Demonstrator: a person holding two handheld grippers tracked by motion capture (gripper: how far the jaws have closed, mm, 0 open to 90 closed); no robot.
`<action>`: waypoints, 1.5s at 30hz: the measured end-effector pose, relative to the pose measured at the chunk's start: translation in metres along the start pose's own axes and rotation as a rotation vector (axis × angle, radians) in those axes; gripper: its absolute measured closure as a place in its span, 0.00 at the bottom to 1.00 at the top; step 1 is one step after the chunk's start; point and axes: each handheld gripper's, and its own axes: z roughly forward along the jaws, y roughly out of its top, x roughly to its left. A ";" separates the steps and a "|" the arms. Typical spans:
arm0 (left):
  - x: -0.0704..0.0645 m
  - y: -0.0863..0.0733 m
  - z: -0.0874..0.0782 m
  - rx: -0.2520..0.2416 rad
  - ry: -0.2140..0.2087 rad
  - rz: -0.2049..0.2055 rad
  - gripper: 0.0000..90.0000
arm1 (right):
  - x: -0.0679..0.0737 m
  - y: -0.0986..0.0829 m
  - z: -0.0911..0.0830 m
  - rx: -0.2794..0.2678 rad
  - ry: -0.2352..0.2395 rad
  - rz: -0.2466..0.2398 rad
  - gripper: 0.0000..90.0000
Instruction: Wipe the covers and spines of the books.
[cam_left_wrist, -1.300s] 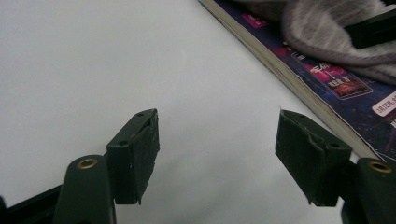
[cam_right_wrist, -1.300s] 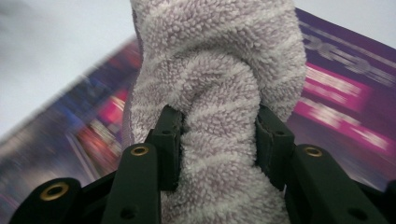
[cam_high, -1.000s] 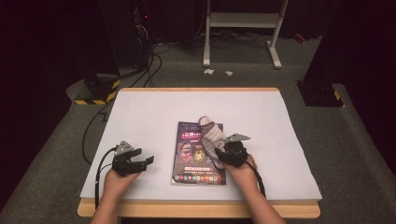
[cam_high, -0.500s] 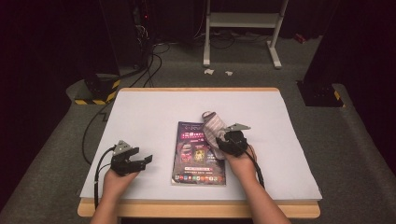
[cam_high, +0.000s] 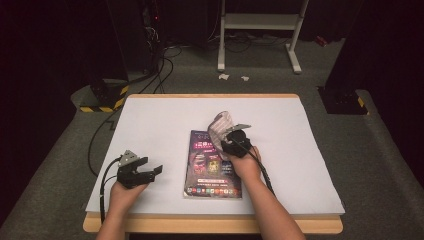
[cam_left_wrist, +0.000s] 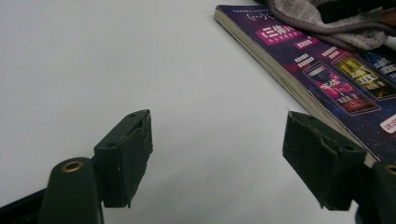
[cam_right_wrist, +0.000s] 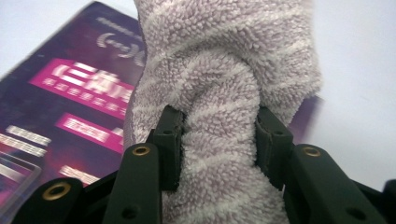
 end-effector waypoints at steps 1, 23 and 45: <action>0.000 0.000 0.000 0.006 0.002 0.001 0.27 | 0.004 0.002 0.003 0.000 0.009 -0.007 0.67; -0.003 0.000 0.001 0.035 0.003 0.008 0.25 | 0.054 0.032 0.035 -0.003 0.078 -0.038 0.67; -0.004 0.000 0.004 0.033 -0.013 0.014 0.25 | -0.043 -0.011 -0.012 -0.005 -0.051 0.085 0.67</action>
